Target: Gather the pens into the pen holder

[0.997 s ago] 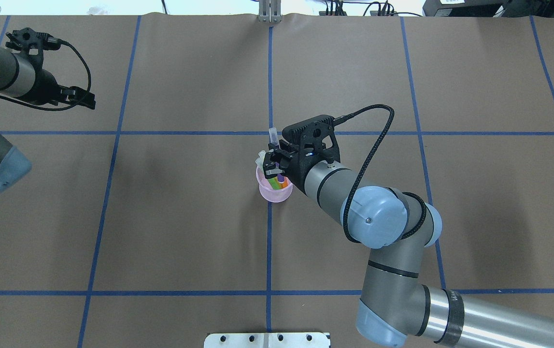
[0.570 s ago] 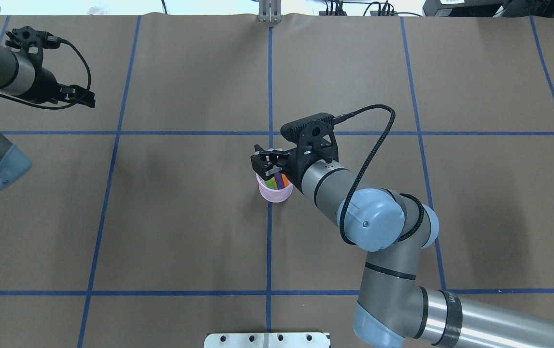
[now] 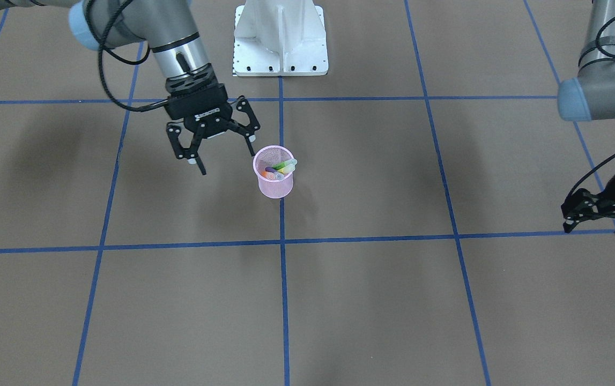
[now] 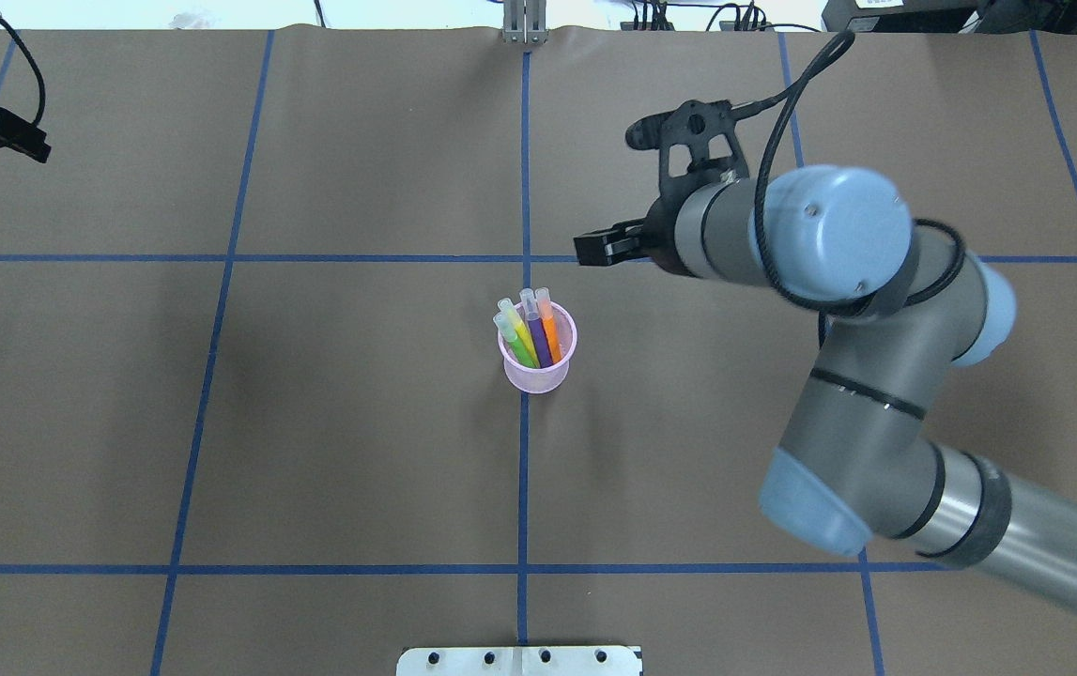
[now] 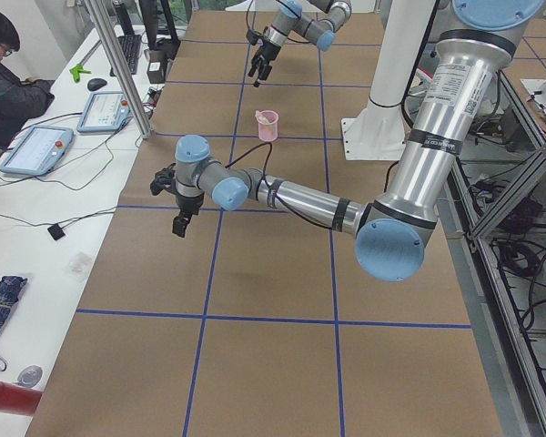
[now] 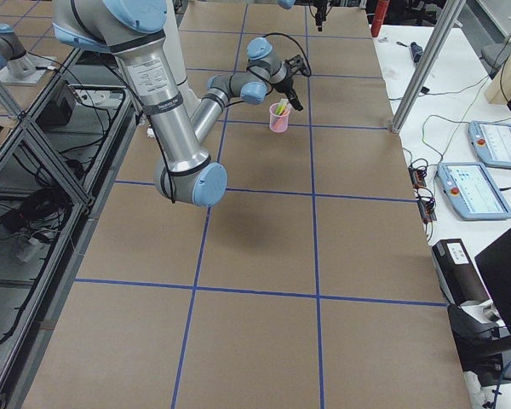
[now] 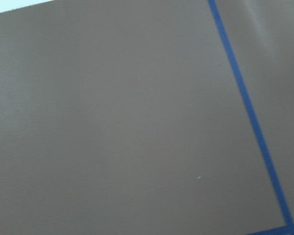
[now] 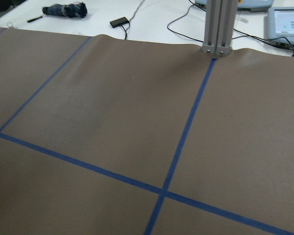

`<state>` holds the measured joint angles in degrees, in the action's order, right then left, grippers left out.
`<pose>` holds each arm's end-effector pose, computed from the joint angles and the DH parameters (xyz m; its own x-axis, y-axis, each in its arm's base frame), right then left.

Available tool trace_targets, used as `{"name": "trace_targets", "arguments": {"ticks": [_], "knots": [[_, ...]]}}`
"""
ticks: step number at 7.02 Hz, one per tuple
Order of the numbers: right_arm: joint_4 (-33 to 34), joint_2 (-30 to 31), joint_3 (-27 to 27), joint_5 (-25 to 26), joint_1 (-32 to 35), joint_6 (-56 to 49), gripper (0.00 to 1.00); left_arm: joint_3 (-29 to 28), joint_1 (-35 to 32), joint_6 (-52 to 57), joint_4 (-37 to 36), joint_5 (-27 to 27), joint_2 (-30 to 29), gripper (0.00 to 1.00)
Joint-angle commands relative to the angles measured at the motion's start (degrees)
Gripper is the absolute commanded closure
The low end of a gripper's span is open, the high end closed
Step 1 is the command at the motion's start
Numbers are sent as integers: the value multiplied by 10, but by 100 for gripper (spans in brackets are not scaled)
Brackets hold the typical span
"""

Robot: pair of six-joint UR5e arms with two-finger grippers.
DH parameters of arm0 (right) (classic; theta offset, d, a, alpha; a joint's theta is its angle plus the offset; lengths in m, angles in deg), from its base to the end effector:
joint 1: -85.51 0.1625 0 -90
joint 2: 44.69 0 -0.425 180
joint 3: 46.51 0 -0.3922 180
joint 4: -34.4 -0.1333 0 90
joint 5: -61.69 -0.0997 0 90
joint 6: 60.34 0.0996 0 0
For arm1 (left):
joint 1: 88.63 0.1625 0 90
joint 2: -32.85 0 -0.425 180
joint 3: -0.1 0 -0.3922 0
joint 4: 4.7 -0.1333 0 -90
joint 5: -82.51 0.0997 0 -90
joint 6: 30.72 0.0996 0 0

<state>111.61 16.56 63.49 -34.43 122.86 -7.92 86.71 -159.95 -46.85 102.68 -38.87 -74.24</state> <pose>-0.4006 -0.4601 0.1998 0.6227 -0.2876 0.7277 -0.1880 0.8478 0.4959 0.1263 -0.6278 0.4972 0.7704 0.2819 -0.5718 -0.0627 0.9261 0.3720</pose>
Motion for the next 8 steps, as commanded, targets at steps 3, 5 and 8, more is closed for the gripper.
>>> {"name": "trace_targets", "arguments": {"ticks": [3,5,8], "knots": [[99,178,-5,-266,259,-320,1,16,-136,179,-75,-59,80,0],[93,203,-53,-255,297,-335,1,-13,-136,179,69,-59,131,0],[60,268,-127,-320,410,-374,1,-36,-140,179,144,-68,187,0]]}}
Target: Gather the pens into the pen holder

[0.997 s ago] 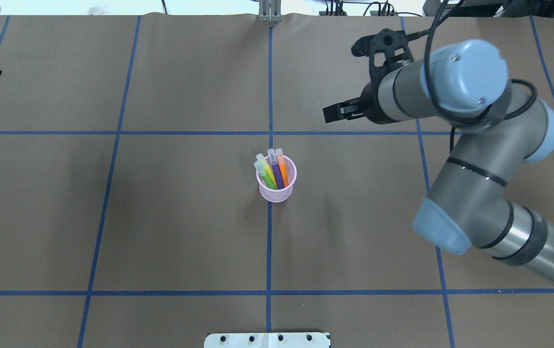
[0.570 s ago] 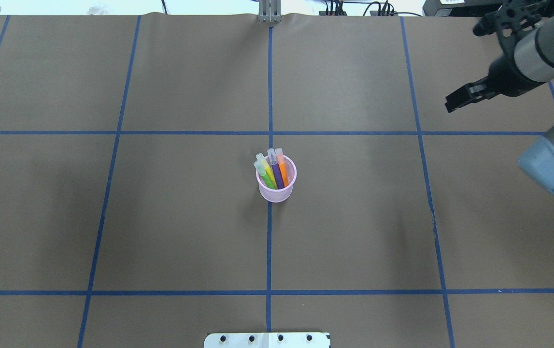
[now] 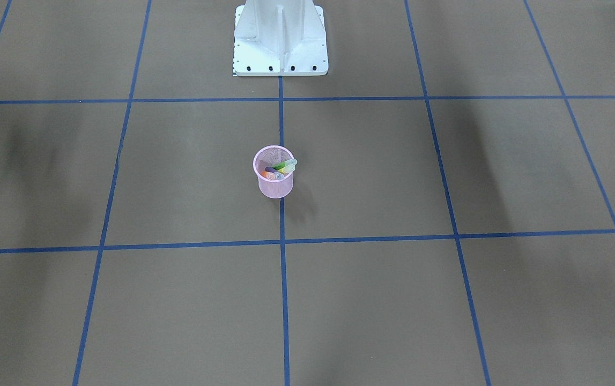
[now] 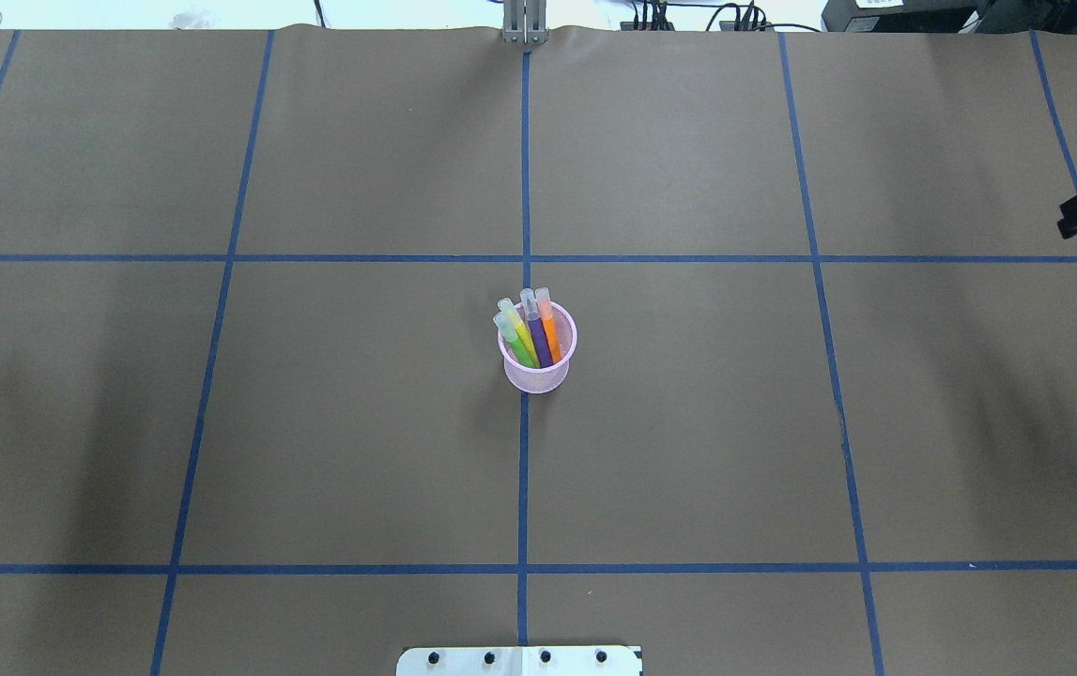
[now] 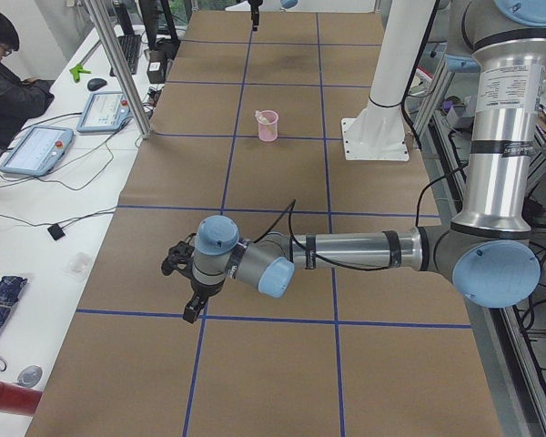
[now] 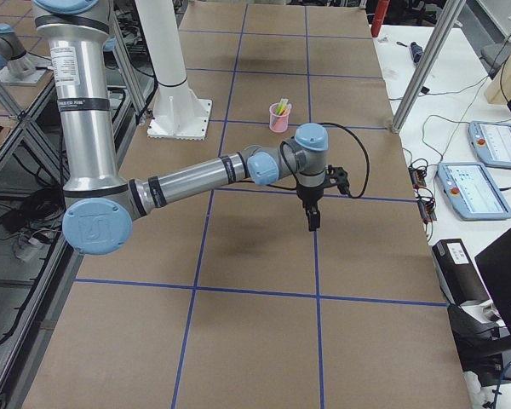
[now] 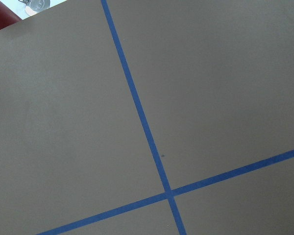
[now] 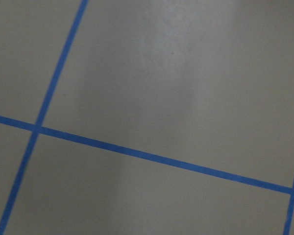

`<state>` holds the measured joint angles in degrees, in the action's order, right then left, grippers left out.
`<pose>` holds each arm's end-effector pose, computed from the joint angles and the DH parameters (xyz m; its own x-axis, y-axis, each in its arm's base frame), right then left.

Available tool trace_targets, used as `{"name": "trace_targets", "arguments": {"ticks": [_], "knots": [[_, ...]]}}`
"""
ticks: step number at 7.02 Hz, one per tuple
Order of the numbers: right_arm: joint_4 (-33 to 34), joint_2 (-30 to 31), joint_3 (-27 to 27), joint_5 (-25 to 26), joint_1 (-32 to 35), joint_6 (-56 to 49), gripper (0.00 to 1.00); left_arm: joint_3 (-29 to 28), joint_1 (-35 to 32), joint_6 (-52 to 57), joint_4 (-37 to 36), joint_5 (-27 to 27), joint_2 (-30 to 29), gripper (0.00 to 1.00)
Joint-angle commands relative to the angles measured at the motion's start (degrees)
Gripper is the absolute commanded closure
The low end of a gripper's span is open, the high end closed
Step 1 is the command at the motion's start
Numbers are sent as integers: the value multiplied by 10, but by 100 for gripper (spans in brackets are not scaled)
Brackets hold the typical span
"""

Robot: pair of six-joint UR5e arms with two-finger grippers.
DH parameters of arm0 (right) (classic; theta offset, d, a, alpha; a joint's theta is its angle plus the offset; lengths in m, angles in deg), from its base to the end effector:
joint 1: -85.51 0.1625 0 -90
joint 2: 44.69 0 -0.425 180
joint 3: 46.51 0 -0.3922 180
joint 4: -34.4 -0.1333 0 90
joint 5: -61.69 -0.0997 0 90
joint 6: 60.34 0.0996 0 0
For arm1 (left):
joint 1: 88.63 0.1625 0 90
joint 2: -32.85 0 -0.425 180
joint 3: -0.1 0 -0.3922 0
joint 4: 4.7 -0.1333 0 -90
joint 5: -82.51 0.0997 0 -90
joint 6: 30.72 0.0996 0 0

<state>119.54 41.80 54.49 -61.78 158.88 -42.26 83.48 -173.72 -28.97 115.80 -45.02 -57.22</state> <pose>-0.0758 -0.5277 0.5338 0.7938 -0.1130 0.5975 0.0249 0.9878 0.1538 -0.0284 -0.5177 0.6640 0.7662 0.3419 -0.5441 -0.1017 0.9005 0.4228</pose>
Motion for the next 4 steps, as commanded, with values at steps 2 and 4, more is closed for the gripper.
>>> {"name": "trace_targets", "arguments": {"ticks": [2,4], "knots": [[-21,19,-114,-117,128,-151,1,-6,-9,0,9,-26,31,0],[-7,30,-127,-119,171,-190,1,56,-35,0,-103,-30,27,0]]}}
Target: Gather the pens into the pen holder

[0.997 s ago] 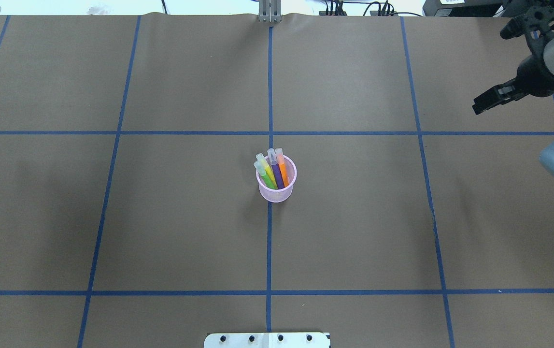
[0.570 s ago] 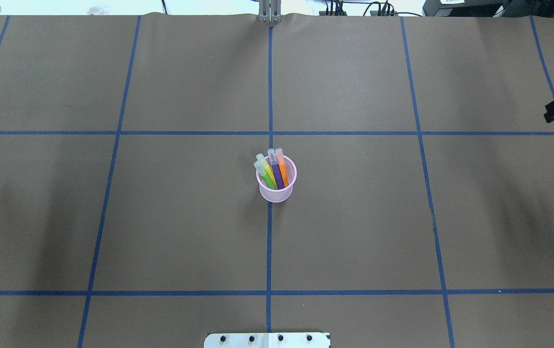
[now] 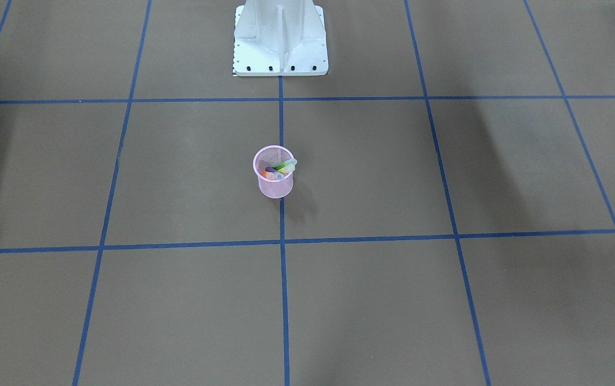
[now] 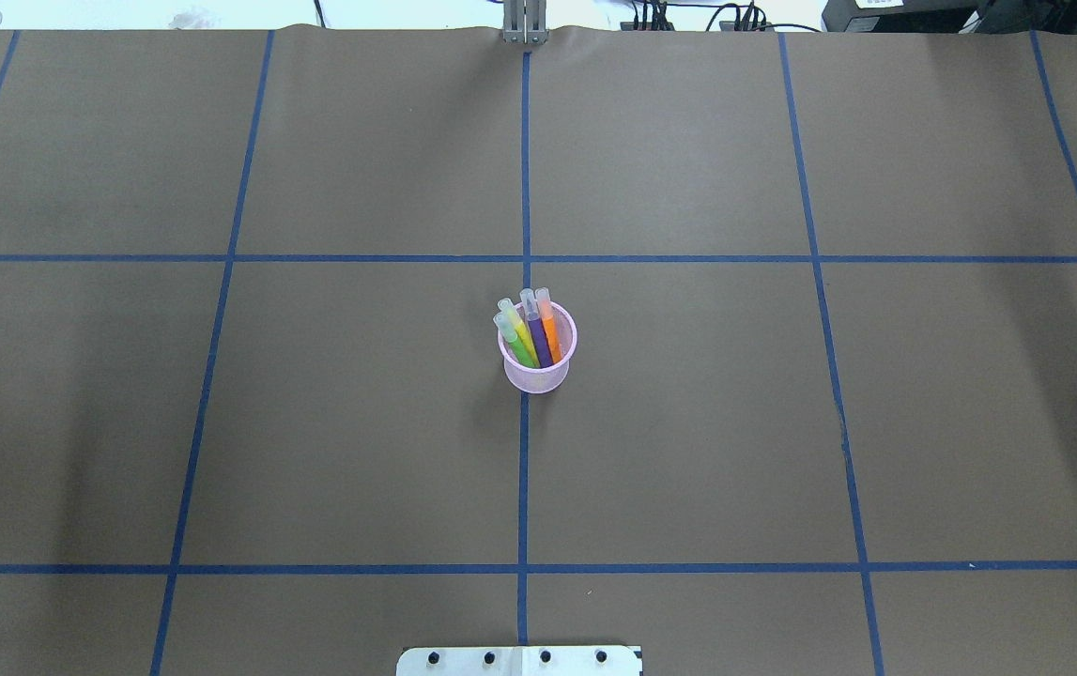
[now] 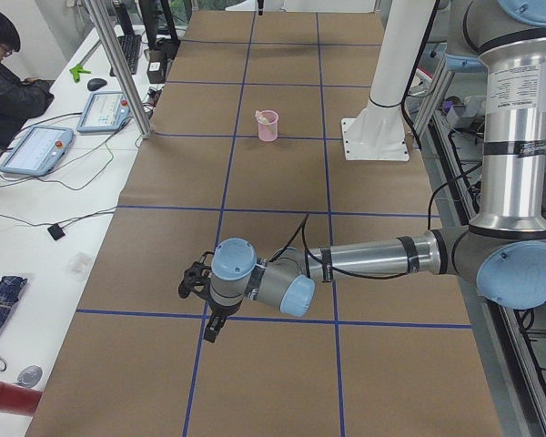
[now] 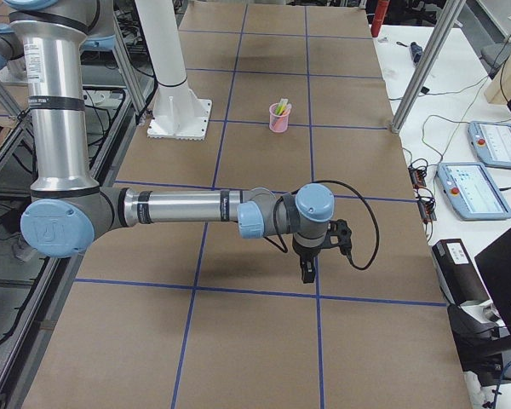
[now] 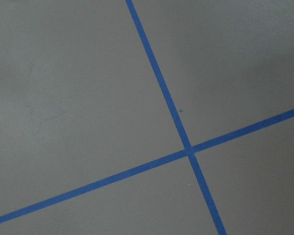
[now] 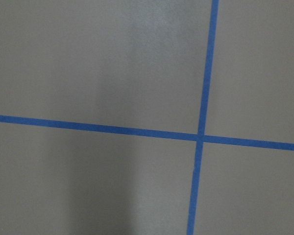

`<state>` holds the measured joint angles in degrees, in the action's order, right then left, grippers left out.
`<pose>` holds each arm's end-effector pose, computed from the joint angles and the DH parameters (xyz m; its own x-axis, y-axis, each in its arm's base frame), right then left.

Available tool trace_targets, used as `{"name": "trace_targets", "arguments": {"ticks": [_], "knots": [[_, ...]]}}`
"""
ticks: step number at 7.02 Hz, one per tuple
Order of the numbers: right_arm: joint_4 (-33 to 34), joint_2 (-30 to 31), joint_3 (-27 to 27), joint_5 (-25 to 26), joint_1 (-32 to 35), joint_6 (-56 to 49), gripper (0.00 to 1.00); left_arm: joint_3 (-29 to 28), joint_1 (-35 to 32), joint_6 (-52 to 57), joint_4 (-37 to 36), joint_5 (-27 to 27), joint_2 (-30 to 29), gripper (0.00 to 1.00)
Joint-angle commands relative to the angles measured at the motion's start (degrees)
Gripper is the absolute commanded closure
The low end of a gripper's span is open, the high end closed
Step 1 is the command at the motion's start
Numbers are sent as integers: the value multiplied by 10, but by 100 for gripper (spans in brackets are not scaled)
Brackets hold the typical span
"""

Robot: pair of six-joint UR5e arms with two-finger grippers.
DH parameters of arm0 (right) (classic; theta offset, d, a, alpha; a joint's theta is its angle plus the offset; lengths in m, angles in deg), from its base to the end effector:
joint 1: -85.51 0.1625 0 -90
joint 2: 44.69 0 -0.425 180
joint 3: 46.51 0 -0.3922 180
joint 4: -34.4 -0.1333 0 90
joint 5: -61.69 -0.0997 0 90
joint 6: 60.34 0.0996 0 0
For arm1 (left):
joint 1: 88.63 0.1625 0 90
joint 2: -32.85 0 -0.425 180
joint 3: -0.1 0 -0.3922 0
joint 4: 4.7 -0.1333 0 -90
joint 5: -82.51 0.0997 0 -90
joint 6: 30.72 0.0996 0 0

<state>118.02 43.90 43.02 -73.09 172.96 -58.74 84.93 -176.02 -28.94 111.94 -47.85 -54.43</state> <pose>0.0404 -0.5128 0.6384 0.7061 -0.0935 0.7019 0.0244 0.9939 0.1079 -0.0465 -0.4898 0.6807 0.7500 0.2719 -0.6029 -0.0664 0.9380 0.3403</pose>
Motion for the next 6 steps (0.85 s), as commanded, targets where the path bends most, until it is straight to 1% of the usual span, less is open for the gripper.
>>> {"name": "trace_targets", "arguments": {"ticks": [1,2,4,5,6], "knots": [[5,21,-10,-6,39,-26,1,82,-12,0,-126,2,-1,0],[5,24,-6,-2,40,-26,1,102,-12,0,-156,2,-1,0],[9,25,4,-3,49,-24,1,99,-11,9,-159,5,0,0],[47,24,26,-2,51,-23,1,98,-13,41,-160,32,2,0],[87,24,49,2,50,-23,1,98,-13,51,-162,38,15,0]]}}
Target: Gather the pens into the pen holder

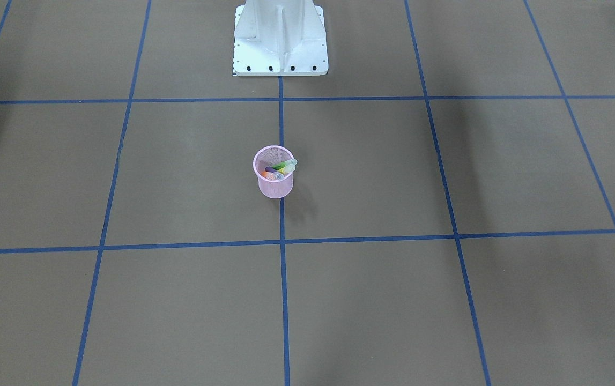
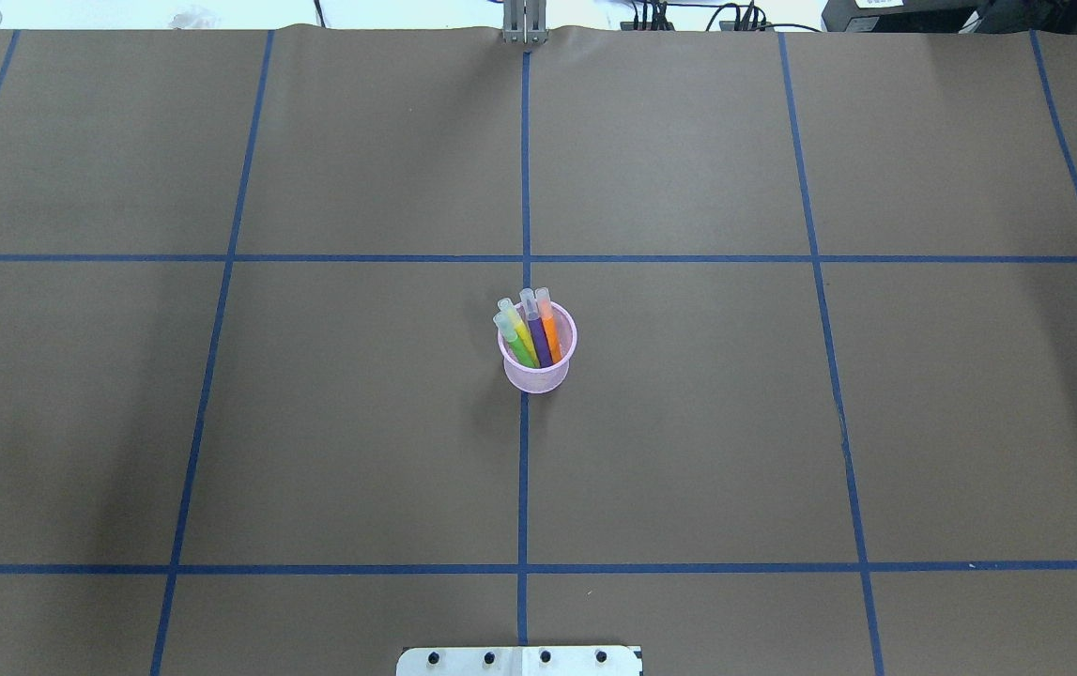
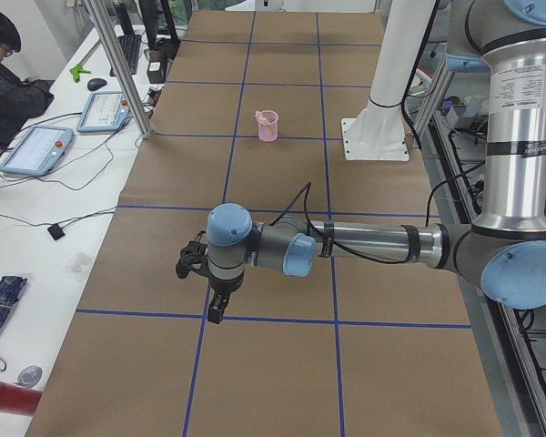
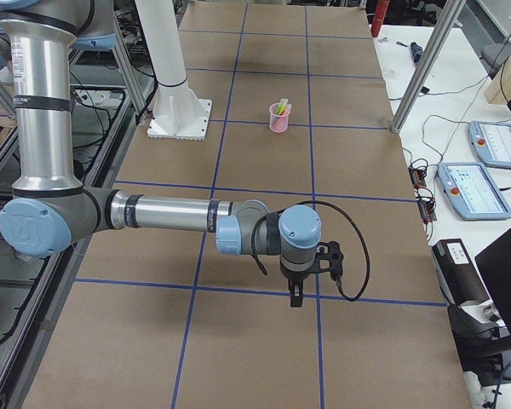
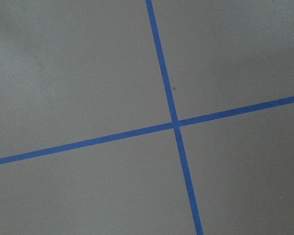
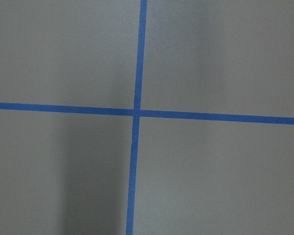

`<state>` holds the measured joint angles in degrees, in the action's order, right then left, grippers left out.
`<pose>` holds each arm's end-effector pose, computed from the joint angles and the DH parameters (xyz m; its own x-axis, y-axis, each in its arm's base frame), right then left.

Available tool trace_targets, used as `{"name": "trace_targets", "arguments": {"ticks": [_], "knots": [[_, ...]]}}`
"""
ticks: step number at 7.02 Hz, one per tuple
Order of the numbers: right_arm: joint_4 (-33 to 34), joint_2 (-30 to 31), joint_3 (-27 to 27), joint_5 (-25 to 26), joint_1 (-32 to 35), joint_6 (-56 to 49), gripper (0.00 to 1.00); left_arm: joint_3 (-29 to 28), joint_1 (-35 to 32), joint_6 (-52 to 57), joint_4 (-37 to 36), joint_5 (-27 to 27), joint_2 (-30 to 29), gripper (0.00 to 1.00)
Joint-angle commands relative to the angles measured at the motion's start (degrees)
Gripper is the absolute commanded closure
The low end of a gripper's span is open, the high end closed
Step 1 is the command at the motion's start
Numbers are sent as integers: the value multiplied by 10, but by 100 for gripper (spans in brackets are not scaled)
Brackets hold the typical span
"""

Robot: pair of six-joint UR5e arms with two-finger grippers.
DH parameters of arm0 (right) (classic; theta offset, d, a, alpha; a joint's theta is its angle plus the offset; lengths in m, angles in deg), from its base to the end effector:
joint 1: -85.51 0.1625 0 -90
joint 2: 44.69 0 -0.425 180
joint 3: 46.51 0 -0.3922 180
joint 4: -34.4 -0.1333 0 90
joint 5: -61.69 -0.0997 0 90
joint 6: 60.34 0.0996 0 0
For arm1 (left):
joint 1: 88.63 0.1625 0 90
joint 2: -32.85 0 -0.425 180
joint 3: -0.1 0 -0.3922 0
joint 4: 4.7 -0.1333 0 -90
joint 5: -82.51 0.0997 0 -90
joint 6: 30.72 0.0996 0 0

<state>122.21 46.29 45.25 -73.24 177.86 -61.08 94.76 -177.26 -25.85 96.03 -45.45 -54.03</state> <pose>0.0829 -0.4851 0.6474 0.7093 -0.0204 0.7046 -0.0318 0.9976 0.0609 -0.0605 -0.4846 0.6319 0.7803 0.2319 -0.5808 -0.0899 0.9607 0.2628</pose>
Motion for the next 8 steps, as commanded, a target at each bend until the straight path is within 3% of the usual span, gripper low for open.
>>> {"name": "trace_targets", "arguments": {"ticks": [1,4,6,8], "knots": [[50,3,32,-2,1,2,1,3,-1,14,2,11,34,0],[51,1,46,-28,1,23,1,19,-1,11,-3,7,33,0],[48,6,54,-29,0,46,1,23,-1,-31,-2,-35,33,0],[43,20,55,-34,-1,45,1,22,-1,-31,-3,-39,36,0]]}}
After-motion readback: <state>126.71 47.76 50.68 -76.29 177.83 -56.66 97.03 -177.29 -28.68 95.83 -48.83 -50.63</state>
